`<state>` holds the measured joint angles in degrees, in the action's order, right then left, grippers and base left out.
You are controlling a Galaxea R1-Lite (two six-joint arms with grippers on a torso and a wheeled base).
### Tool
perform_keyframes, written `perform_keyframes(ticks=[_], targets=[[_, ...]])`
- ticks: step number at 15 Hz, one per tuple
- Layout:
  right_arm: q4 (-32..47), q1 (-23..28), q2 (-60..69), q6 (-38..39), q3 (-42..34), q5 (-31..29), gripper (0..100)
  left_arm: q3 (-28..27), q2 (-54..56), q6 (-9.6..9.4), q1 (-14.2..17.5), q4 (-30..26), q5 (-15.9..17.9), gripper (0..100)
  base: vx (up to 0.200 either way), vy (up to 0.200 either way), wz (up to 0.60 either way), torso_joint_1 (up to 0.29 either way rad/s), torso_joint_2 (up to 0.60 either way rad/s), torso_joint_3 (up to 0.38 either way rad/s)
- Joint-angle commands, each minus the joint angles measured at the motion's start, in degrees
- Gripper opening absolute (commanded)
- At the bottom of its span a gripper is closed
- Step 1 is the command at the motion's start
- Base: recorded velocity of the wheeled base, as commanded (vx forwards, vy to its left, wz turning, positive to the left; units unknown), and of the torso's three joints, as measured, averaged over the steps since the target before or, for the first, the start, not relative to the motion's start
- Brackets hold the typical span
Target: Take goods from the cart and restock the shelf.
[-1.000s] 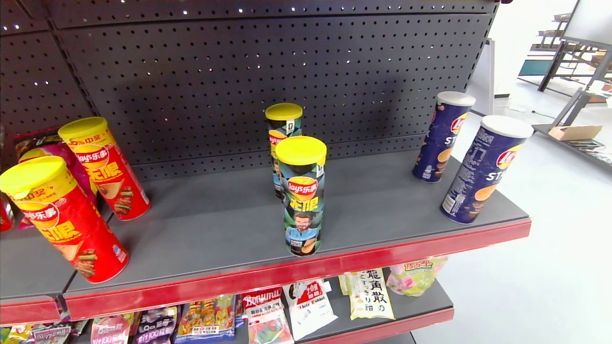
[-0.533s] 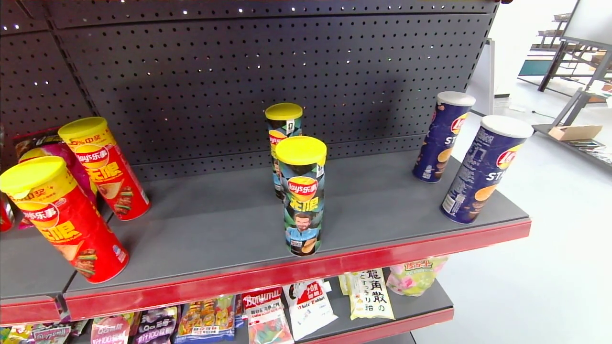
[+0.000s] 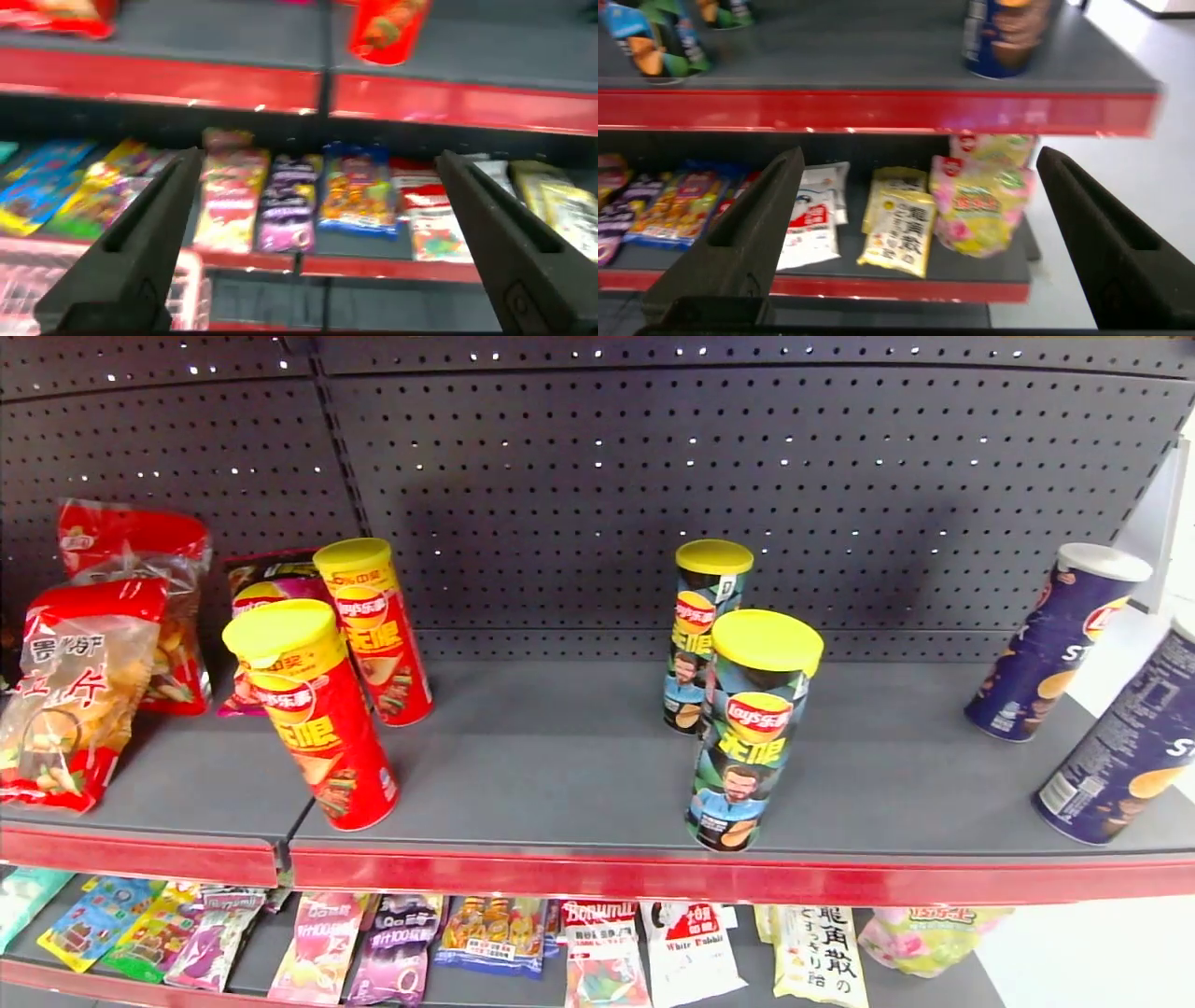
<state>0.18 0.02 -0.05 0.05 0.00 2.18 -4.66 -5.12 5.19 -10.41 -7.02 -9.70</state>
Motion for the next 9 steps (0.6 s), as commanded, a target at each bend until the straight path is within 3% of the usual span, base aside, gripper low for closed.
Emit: perform_keyframes(ticks=[1,2,4,5,6,8,9], targets=[[0.0,0.0,0.0,0.0,0.0,0.0,100,0.3,-0.3,-0.80,0.0,0.1,0.2,100,0.000,0.000,0.00,0.000,0.00,0.000],[0.0,0.0,0.0,0.0,0.0,0.0,100,0.7,-0.3,-2.47,0.0,1.2,1.4,100,0.000,0.000,0.00,0.000,0.00,0.000],[0.0,0.0,0.0,0.0,0.0,0.0,100,3.2,-0.3,-3.35,0.0,6.1,8.0,100,0.000,0.000,0.00,0.000,0.00,0.000],[0.0,0.0,0.0,0.0,0.0,0.0,100,3.4,-0.4,-4.40,-0.1,7.5,9.7,100,0.000,0.000,0.00,0.000,0.00,0.000],[0.0,0.0,0.0,0.1,0.0,0.0,100,3.4,-0.7,-4.40,0.4,7.1,7.4,100,0.000,0.000,0.00,0.000,0.00,0.000],[0.0,0.0,0.0,0.0,0.0,0.0,100,3.4,-2.5,-3.35,3.6,6.8,-1.4,100,0.000,0.000,0.00,0.000,0.00,0.000],[0.0,0.0,0.0,0.0,0.0,0.0,100,3.4,-2.5,-3.35,3.6,6.8,-1.4,100,0.000,0.000,0.00,0.000,0.00,0.000]])
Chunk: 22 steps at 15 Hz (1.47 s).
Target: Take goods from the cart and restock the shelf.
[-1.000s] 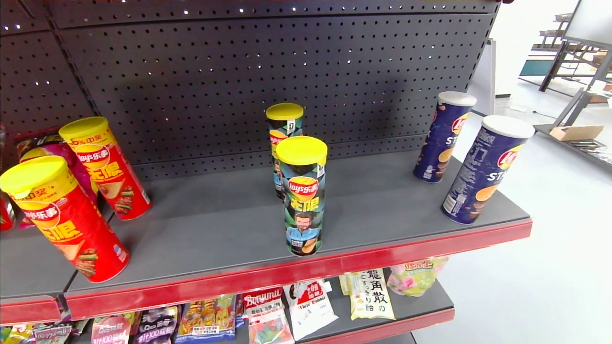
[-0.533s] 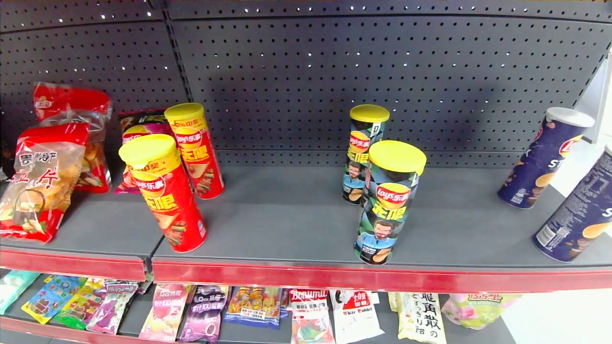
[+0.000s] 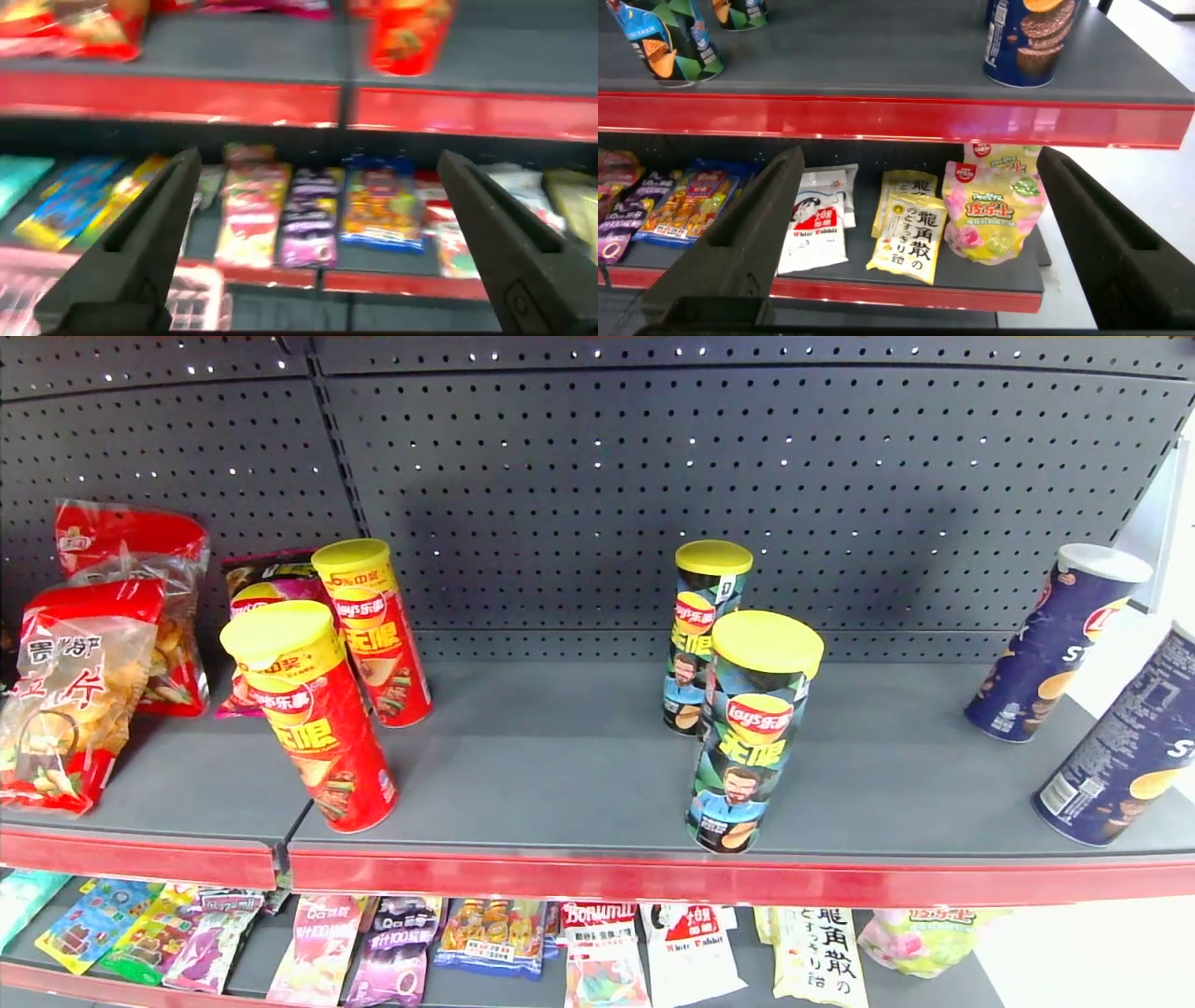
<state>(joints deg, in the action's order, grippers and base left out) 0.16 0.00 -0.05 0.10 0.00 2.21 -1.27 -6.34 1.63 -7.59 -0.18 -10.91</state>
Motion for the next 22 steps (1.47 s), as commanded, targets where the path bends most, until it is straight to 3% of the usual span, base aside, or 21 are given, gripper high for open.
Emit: perform_keyframes(ticks=[1,2,3,5,6,8,10,12,13,14,15,17,22], targets=[[0.0,0.0,0.0,0.0,0.0,0.0,100,0.0,-0.6,-0.32,3.1,0.0,-0.7,100,0.000,0.000,0.00,0.000,0.00,0.000],[0.0,0.0,0.0,0.0,0.0,0.0,100,0.0,-1.5,-0.40,9.7,0.0,-0.3,100,0.000,0.000,0.00,0.000,0.00,0.000],[0.0,0.0,0.0,0.0,0.0,0.0,100,0.0,-2.6,-0.05,12.4,0.0,0.2,100,0.000,0.000,0.00,0.000,0.00,0.000],[0.0,0.0,0.0,0.0,0.0,0.0,100,0.1,0.2,0.21,11.3,0.3,2.6,100,0.000,0.000,0.00,0.000,0.00,0.000],[0.0,0.0,0.0,0.0,0.0,0.0,100,0.4,4.5,0.21,7.5,0.5,6.2,100,0.000,0.000,0.00,0.000,0.00,0.000],[0.0,0.0,0.0,0.0,0.0,0.0,100,0.7,6.3,1.53,7.7,1.6,12.9,100,0.000,0.000,0.00,0.000,0.00,0.000],[0.0,0.0,0.0,0.0,0.0,0.0,100,1.0,6.3,1.09,7.7,2.4,15.2,100,0.000,0.000,0.00,0.000,0.00,0.000],[0.0,0.0,0.0,0.0,0.0,0.1,100,1.1,6.3,-0.67,7.8,-0.3,12.3,100,0.000,0.000,0.00,0.000,0.00,0.000],[0.0,0.1,0.0,-0.1,0.0,-0.1,100,1.1,6.3,0.21,7.8,-0.1,11.5,100,0.000,0.000,0.00,0.000,0.00,0.000],[-1.1,0.1,0.0,0.0,0.9,0.2,100,1.2,6.3,-0.23,7.8,0.0,11.6,100,0.000,0.000,0.00,0.000,0.00,0.000],[-2.5,-1.1,-5.4,0.9,9.8,1.6,100,1.2,6.3,-1.81,7.8,0.0,11.8,100,0.000,0.000,0.00,0.000,0.00,0.000],[-2.4,-3.4,-19.0,2.5,22.9,3.9,100,1.2,6.3,-1.63,7.8,0.0,12.0,100,0.000,0.000,0.00,0.000,0.00,0.000],[-4.1,-10.7,-42.6,-2.5,27.2,10.8,100,1.2,6.3,-1.63,7.8,0.0,12.0,100,0.000,0.000,0.00,0.000,0.00,0.000]])
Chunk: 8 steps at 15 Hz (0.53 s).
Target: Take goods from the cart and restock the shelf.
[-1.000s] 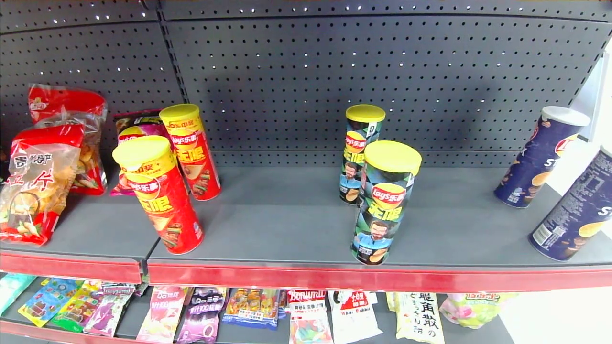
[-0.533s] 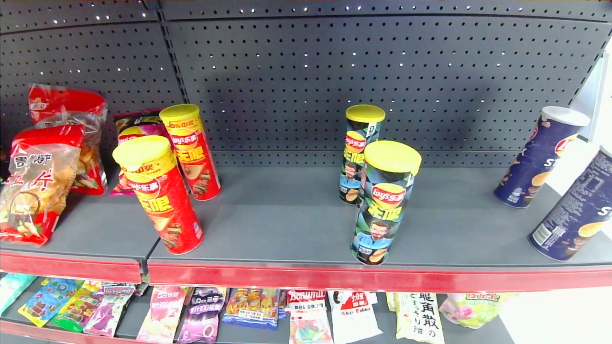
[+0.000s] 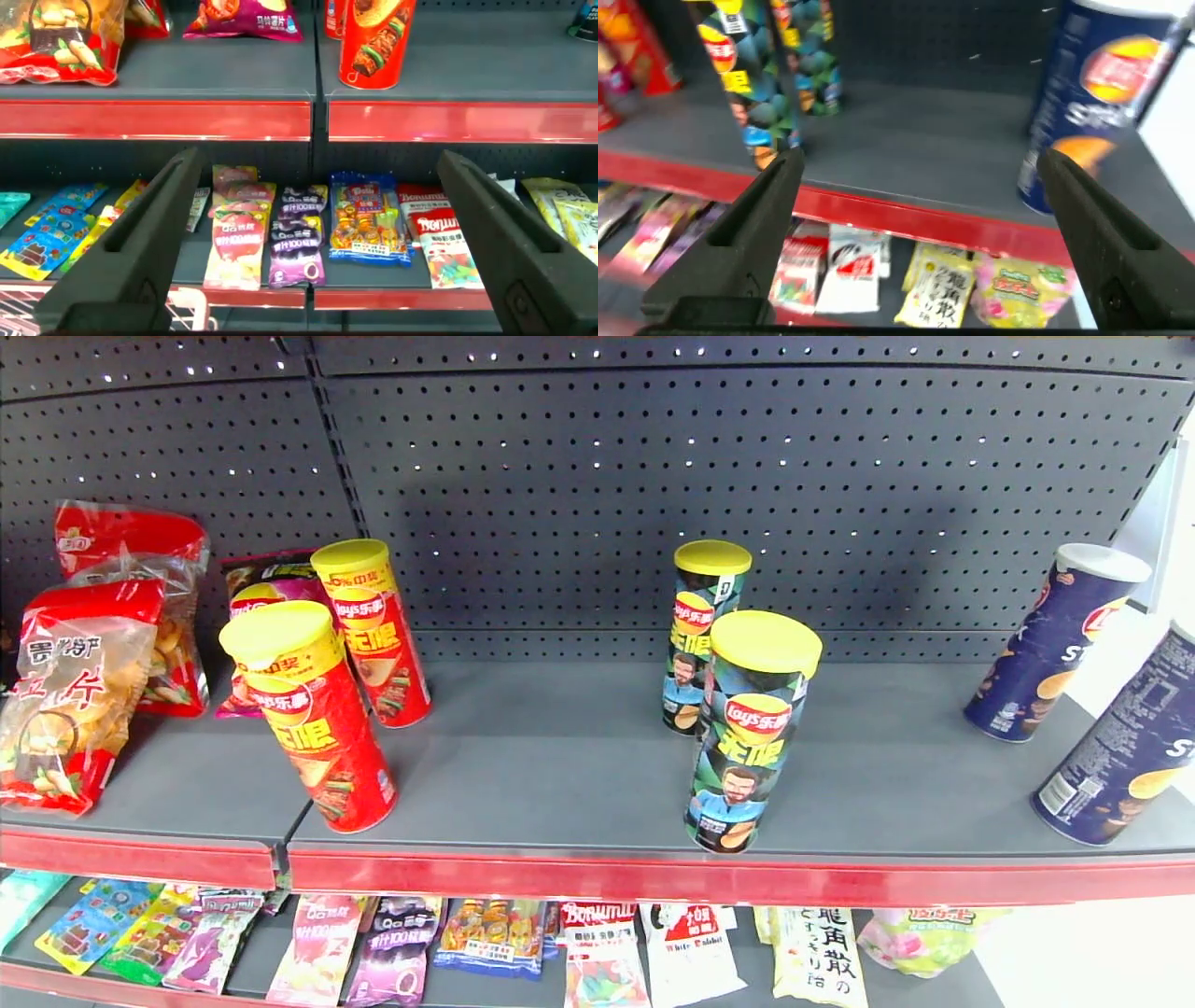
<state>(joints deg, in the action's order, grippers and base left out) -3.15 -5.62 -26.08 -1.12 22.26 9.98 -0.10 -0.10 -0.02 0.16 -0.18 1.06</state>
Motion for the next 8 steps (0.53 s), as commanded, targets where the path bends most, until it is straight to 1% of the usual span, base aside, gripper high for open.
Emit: perform_keyframes(ticks=[1,2,3,4,6,8], targets=[[-0.7,-10.2,-20.2,-0.9,4.5,4.1,100,0.0,0.1,0.11,0.0,0.0,0.0,100,0.000,0.000,0.00,0.000,0.00,0.000],[-0.8,-12.5,-22.9,-0.8,3.9,4.2,100,0.0,0.1,0.02,0.0,0.0,0.0,100,0.000,0.000,0.00,0.000,0.00,0.000],[-0.8,-13.4,-24.4,-0.8,4.0,4.3,100,0.0,0.1,0.02,0.0,0.0,0.0,100,0.000,0.000,0.00,0.000,0.00,0.000],[-0.9,-15.3,-28.6,-0.7,4.2,4.3,100,0.0,0.1,0.02,0.0,0.0,0.0,100,0.000,0.000,0.00,0.000,0.00,0.000],[-1.2,-16.8,-32.5,0.2,4.6,4.3,100,0.0,0.1,0.02,0.0,0.0,0.0,100,0.000,0.000,0.00,0.000,0.00,0.000],[-7.3,-19.7,-39.7,3.2,4.3,4.3,100,0.0,0.1,0.02,-0.1,0.0,0.0,100,0.000,0.000,0.00,0.000,0.00,0.000]])
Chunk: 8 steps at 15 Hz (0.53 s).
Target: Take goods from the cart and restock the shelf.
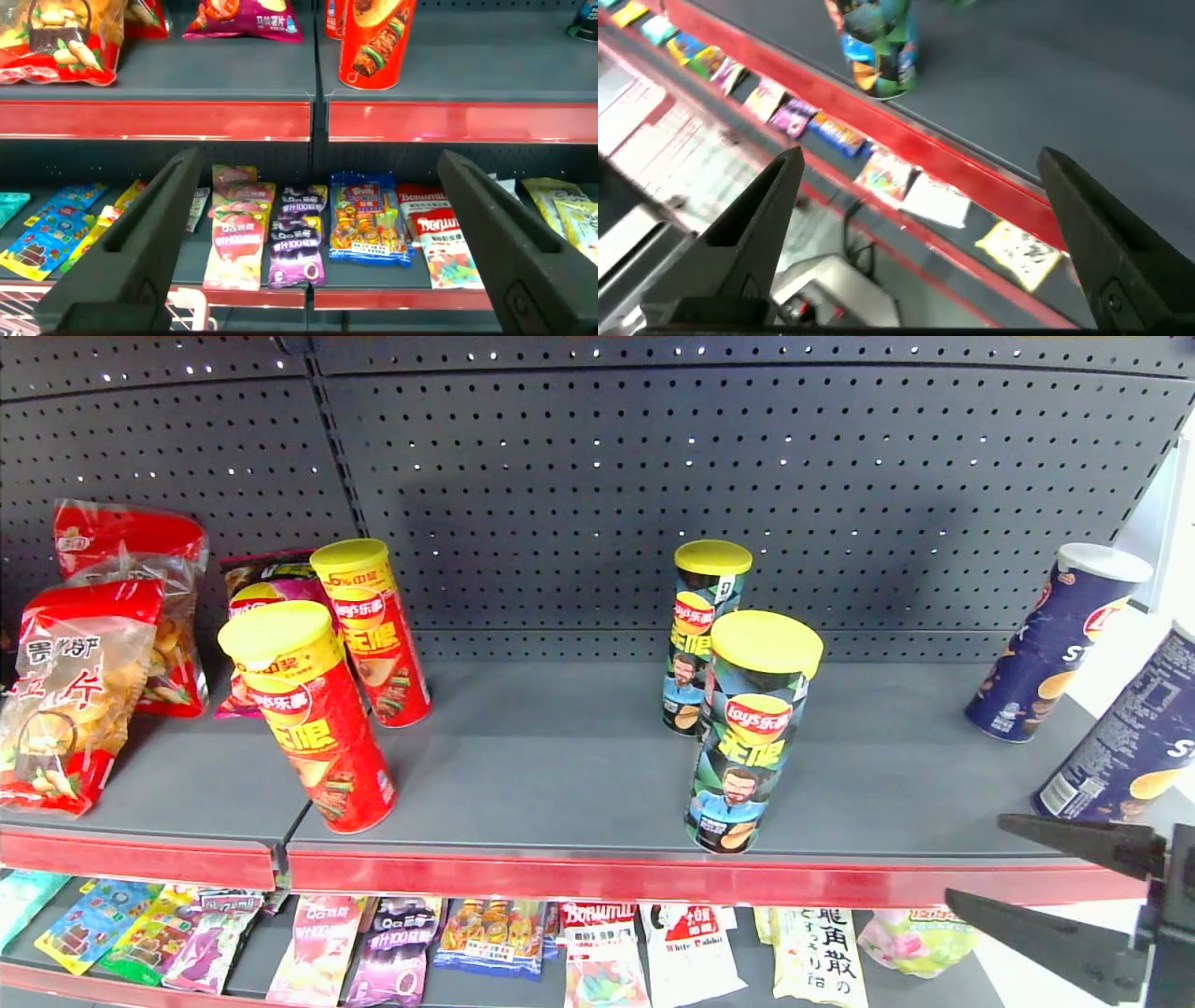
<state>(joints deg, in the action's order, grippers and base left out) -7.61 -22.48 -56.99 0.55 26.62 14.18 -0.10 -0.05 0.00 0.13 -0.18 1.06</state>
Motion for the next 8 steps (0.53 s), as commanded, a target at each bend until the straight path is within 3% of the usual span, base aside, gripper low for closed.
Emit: perform_keyframes(ticks=[1,5,8], targets=[[-5.4,-3.3,-11.2,1.8,-0.3,-0.2,100,0.0,0.0,0.00,0.0,0.0,0.0,100,0.000,0.000,0.00,0.000,0.00,0.000],[-12.3,-4.8,-21.3,1.5,-0.3,-10.0,100,0.0,0.0,0.00,0.0,0.0,0.0,100,0.000,0.000,0.00,0.000,0.00,0.000],[-15.7,-5.0,-26.5,1.1,1.1,-12.5,100,0.0,0.0,0.00,0.0,-0.1,0.0,100,0.000,0.000,0.00,0.000,0.00,0.000]])
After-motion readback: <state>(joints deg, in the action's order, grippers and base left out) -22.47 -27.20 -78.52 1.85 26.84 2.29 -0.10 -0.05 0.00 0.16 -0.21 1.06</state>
